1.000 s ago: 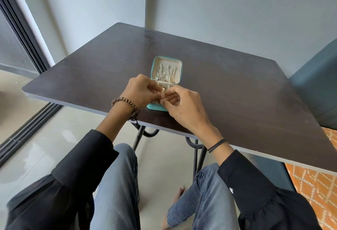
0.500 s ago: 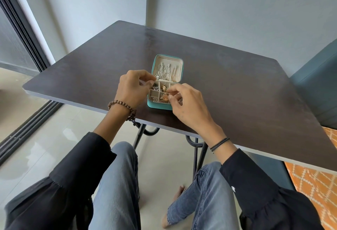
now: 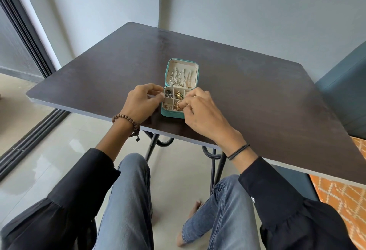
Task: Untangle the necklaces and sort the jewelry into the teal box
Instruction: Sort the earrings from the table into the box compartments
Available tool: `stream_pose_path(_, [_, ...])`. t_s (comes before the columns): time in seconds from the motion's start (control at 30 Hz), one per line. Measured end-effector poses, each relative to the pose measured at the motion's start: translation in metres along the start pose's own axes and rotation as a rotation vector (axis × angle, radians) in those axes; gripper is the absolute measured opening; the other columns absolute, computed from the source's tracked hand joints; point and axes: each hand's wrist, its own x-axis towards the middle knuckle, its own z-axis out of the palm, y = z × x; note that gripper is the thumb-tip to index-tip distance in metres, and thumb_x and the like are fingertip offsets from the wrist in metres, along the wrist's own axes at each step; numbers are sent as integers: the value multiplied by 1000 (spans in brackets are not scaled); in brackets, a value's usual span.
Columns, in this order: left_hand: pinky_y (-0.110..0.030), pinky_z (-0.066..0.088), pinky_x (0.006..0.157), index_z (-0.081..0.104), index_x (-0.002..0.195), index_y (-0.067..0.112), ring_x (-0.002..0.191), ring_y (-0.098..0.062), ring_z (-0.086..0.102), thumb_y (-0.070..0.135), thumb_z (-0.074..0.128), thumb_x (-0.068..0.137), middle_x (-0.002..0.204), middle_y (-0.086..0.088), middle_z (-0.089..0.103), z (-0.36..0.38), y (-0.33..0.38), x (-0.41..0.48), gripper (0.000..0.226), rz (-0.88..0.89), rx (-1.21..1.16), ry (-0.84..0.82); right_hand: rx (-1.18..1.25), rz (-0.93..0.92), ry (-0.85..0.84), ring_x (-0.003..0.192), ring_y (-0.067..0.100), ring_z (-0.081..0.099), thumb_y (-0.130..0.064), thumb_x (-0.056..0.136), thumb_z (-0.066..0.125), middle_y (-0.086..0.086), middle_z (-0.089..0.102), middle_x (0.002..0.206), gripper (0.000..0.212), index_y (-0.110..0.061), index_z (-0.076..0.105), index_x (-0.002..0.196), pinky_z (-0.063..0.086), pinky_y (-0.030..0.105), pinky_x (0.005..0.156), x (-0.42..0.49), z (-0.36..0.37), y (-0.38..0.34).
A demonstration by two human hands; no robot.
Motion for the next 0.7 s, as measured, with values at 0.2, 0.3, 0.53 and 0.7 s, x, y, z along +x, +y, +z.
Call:
stream_pose_path(0.2, [-18, 49, 58, 64, 126, 17, 101, -15, 65, 28, 59, 97, 112, 3, 67, 4, -6, 0, 31, -29, -34, -22, 30, -17, -40, 125, 21, 37, -9, 102, 46, 3, 51, 137, 33, -10, 72, 122, 43, 25, 99, -4, -4, 5])
stream_pose_path(0.3, [-16, 49, 56, 64, 126, 16, 101, -16, 65, 27, 60, 97, 115, 1, 68, 5, -7, 1, 32, -28, -45, -19, 39, -17, -100, 132, 24, 31, -6, 101, 43, 4, 45, 146, 39, -11, 69, 129, 29, 21, 103, -4, -4, 6])
stream_pose_path(0.53, [-14, 48, 53, 64, 126, 14, 99, -15, 65, 26, 60, 97, 117, -1, 68, 5, -6, 0, 32, -37, -43, -13, 96, 19, -89, 133, 28, 31, -6, 100, 43, 6, 47, 148, 38, -10, 73, 123, 23, 18, 101, -5, -1, 2])
stream_pose_path(0.7, [-14, 50, 50, 62, 129, 15, 100, -15, 66, 28, 60, 97, 119, -2, 68, 2, -8, 1, 35, -59, -83, -73, 215, 111, 64, 125, 22, 46, -13, 99, 53, 3, 59, 132, 27, -21, 76, 112, 31, 18, 86, -5, 0, 7])
